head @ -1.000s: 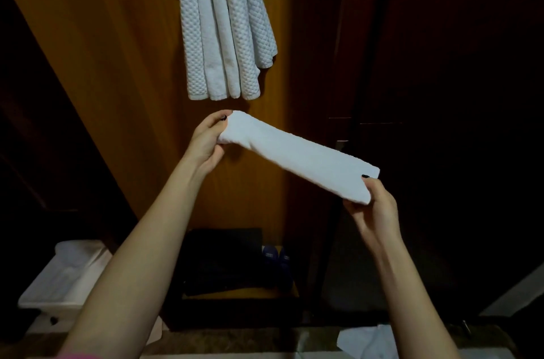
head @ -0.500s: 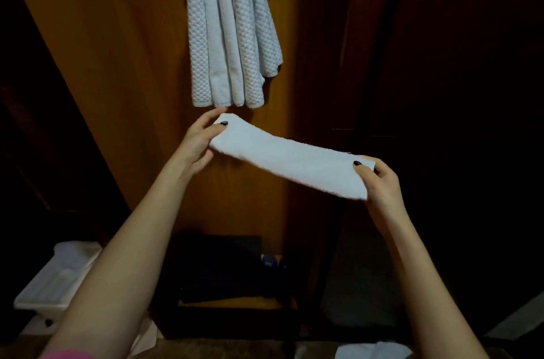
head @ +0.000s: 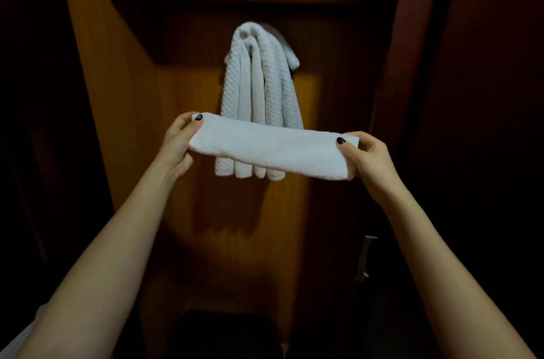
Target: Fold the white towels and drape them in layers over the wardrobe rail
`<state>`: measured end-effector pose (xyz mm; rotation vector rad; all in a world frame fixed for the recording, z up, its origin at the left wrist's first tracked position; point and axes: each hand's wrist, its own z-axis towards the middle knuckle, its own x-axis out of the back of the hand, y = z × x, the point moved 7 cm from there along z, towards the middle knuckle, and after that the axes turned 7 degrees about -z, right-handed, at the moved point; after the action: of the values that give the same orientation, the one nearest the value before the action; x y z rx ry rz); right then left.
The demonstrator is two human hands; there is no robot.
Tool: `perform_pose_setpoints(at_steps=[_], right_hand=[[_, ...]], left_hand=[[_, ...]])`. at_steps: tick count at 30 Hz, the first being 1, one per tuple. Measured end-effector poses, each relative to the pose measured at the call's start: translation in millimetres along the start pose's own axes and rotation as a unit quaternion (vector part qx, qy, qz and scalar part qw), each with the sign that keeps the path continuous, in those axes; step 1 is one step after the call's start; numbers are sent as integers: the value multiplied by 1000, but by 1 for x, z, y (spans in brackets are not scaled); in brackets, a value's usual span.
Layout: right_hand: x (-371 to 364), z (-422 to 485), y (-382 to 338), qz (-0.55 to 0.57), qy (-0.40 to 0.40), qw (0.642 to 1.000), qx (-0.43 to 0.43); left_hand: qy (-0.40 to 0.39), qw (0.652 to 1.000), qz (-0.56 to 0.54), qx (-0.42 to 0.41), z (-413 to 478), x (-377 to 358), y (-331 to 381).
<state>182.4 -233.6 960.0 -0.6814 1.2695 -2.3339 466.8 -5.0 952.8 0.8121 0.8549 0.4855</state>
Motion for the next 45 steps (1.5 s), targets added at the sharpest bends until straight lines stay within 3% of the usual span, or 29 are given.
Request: perform_pose_setpoints(at_steps=[3,14,20,26,32,35,41,45], right_hand=[[-13,37,-19,-16,-52,999,-7],[-21,159,-143,21,-62,989,132],[-39,237,-157,-13,-106,992,74],[-55,311,-155,35,-131,991,8],[-48,369,-144,76,-36,996,-12],[-62,382,-99,44,-45,996,-59],[-80,381,-37,13,-197,967,-159],[-76,388,-52,97,-141,978,-117]], left_hand=[[5,999,21,-43,29,-1,26],[-58,987,3,-148,169,-47,127],[-54,984,10,-167,247,-65,148],[-24,988,27,-150,322,-71,139],[-8,986,37,-163,367,-88,132],[-25,990,39,-133,371,-79,96],[-137,990,26,1,367,-63,55],[-153,987,31,39,365,-65,60]])
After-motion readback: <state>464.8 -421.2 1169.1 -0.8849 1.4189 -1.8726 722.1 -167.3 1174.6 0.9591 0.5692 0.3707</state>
